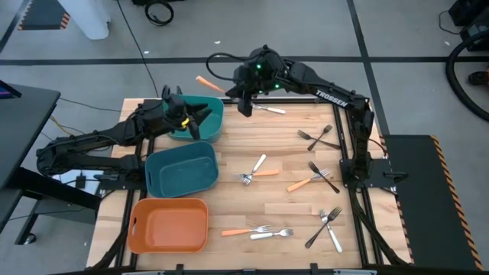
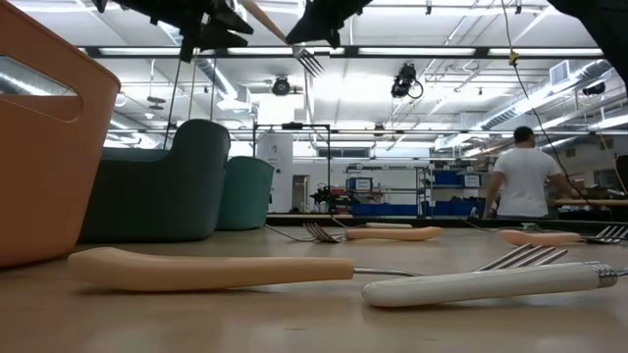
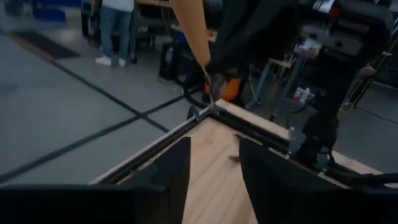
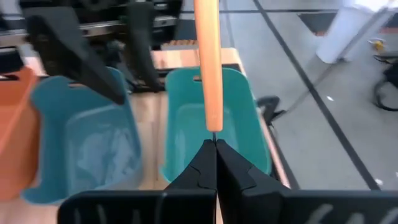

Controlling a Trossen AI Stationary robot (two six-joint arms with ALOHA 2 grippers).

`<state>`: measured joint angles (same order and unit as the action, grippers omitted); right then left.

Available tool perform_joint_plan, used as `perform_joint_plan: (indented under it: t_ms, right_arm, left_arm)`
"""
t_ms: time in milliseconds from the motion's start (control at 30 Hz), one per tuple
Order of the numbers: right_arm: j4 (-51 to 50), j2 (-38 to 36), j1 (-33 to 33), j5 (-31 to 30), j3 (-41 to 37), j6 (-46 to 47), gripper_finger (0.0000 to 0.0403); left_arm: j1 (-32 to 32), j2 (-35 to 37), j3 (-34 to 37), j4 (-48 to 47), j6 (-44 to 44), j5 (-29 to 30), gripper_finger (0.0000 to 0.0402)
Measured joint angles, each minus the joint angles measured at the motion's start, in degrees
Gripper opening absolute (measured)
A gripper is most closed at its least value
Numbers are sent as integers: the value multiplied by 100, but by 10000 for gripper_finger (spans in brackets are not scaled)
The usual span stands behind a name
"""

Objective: Sort silverware by color (type)
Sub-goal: Put the orange fork into the blue bin

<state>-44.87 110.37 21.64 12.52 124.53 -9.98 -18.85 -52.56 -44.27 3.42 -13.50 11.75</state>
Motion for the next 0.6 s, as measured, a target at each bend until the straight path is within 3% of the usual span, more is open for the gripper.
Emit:
perform_joint_plan:
  t_ms: [333,600]
  right_arm:
    - [318,0,-187,1087,0,269,2]
    - [436,-2,-242,1097,7,239,2]
  left_arm:
    - [0,0,0,1097,126,-2,187]
    - [4,0,0,1408,61,-481,188]
